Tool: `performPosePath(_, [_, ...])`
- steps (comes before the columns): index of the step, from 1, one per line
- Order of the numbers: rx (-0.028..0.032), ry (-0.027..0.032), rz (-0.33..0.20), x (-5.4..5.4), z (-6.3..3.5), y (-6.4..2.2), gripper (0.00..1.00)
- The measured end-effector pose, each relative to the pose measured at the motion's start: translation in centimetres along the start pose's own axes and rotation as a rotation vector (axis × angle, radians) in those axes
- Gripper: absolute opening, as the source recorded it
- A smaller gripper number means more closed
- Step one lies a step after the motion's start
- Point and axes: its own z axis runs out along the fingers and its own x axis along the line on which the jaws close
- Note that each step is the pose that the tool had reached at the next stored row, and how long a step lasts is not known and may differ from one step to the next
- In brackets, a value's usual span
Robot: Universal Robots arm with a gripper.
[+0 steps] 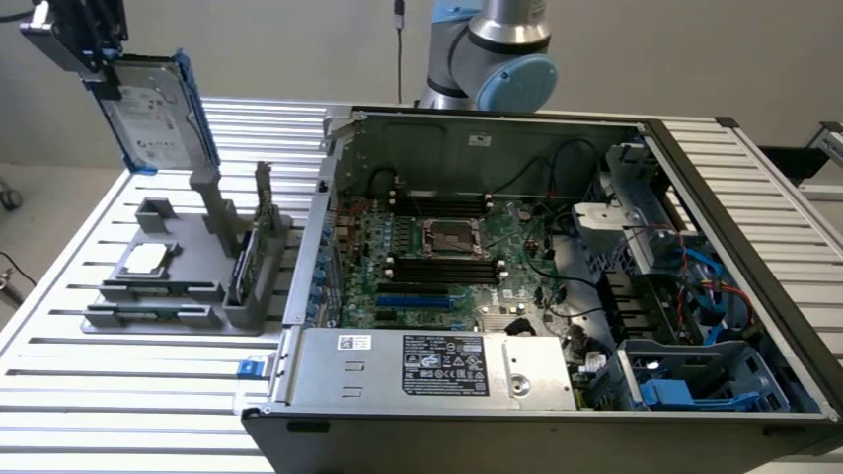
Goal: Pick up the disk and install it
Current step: 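Pick up the disk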
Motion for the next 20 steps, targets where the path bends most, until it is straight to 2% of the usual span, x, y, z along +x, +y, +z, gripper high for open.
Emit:
performPosePath(15, [0.0002, -0.0098, 0.000, 1.3, -6.83, -6.63, 0.33])
performPosePath(20, [0.0001, -0.0110, 0.000, 1.8, -9.12, -8.86, 0.33])
